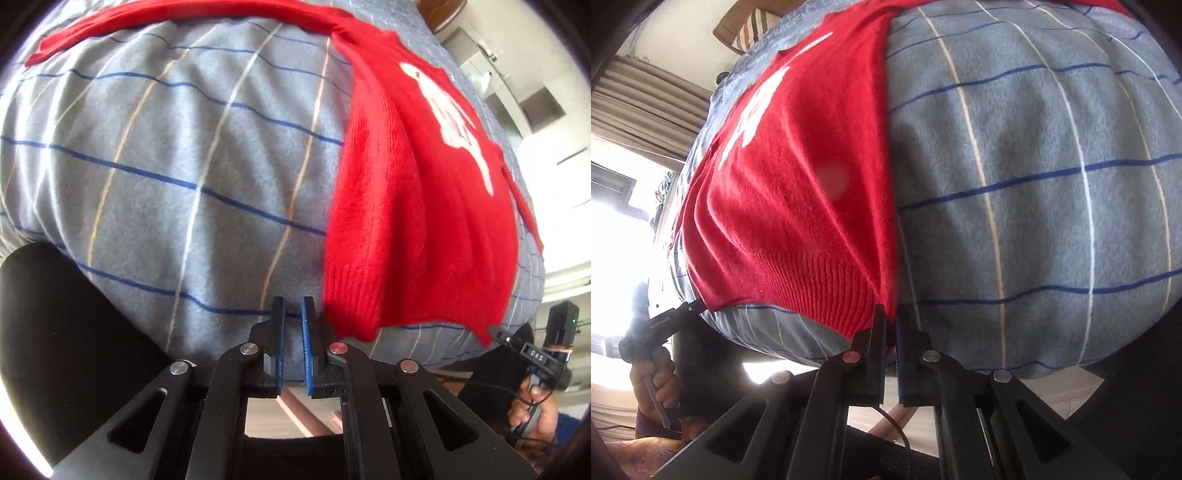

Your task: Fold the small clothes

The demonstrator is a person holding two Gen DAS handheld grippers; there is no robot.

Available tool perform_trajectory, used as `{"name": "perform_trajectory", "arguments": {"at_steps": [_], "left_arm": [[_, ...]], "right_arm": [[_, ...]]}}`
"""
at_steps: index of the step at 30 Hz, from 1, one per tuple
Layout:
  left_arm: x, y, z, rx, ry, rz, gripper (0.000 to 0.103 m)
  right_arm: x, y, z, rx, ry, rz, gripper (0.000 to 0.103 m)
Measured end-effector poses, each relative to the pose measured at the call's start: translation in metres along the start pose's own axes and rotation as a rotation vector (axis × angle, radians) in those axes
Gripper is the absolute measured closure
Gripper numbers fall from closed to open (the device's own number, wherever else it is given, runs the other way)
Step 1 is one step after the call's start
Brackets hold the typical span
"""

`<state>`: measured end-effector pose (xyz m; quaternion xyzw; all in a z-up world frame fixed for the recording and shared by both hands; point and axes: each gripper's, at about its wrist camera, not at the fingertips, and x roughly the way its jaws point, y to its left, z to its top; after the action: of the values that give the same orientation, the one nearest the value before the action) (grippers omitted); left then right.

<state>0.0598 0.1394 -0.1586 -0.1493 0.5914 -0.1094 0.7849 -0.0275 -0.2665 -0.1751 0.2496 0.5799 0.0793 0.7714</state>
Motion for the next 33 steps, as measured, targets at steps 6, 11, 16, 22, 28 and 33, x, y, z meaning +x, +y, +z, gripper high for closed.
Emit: {"name": "perform_trajectory", "arguments": {"at_steps": [6, 11, 16, 22, 28, 33], "left_arm": [[-0.038, -0.018, 0.001, 0.058, -0.138, -0.124, 0.043], [0.012, -0.043, 0.015, 0.126, -0.059, 0.001, 0.084], [0.005, -0.023, 0.008, 0.069, -0.047, 0.032, 0.101], [0.004, -0.019, -0.009, 0.135, -0.009, 0.110, 0.102], [0.022, -0.022, -0.006, 0.134, 0.009, 0.173, 0.102], [0.031, -0.022, -0.002, 0.105, 0.009, 0.174, 0.101]], "right_arm": [[-0.007, 0.014, 0.003, -0.053, -0.032, -0.005, 0.099], [-0.010, 0.014, 0.002, -0.060, -0.032, -0.002, 0.099], [-0.038, 0.013, -0.004, -0.068, -0.050, -0.020, 0.099], [-0.025, 0.005, -0.002, -0.065, 0.016, -0.084, 0.100], [0.012, -0.010, 0.005, -0.036, 0.036, -0.150, 0.100], [0.016, -0.015, 0.004, -0.025, 0.017, -0.152, 0.100]]}}
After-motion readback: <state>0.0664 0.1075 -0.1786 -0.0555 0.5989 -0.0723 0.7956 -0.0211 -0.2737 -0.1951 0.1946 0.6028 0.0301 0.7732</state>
